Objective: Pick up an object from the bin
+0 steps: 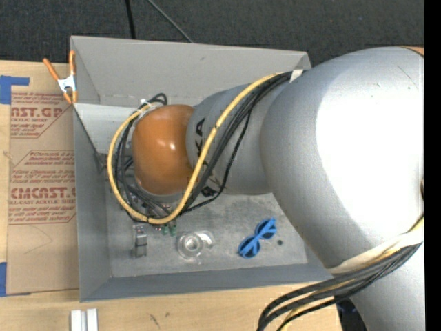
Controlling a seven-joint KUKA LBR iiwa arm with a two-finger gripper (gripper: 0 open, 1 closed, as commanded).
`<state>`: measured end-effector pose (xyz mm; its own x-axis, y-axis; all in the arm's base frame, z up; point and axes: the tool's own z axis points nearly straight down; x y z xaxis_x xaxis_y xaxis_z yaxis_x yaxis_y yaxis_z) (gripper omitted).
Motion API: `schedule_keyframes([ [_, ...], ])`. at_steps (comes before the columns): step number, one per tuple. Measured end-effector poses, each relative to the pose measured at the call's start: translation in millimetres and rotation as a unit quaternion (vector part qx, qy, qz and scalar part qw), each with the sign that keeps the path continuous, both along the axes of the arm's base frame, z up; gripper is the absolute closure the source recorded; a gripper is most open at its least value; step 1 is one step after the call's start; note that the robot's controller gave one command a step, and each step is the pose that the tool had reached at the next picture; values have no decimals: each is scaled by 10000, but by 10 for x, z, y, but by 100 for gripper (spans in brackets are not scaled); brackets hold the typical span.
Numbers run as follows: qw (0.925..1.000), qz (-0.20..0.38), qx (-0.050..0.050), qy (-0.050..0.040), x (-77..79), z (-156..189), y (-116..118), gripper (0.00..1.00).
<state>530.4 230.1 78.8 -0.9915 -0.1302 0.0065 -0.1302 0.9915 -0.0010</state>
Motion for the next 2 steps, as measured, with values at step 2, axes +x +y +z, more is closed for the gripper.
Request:
schedule_keyframes([
  [2, 9994, -325, 16, -63, 99, 568, -413, 0],
])
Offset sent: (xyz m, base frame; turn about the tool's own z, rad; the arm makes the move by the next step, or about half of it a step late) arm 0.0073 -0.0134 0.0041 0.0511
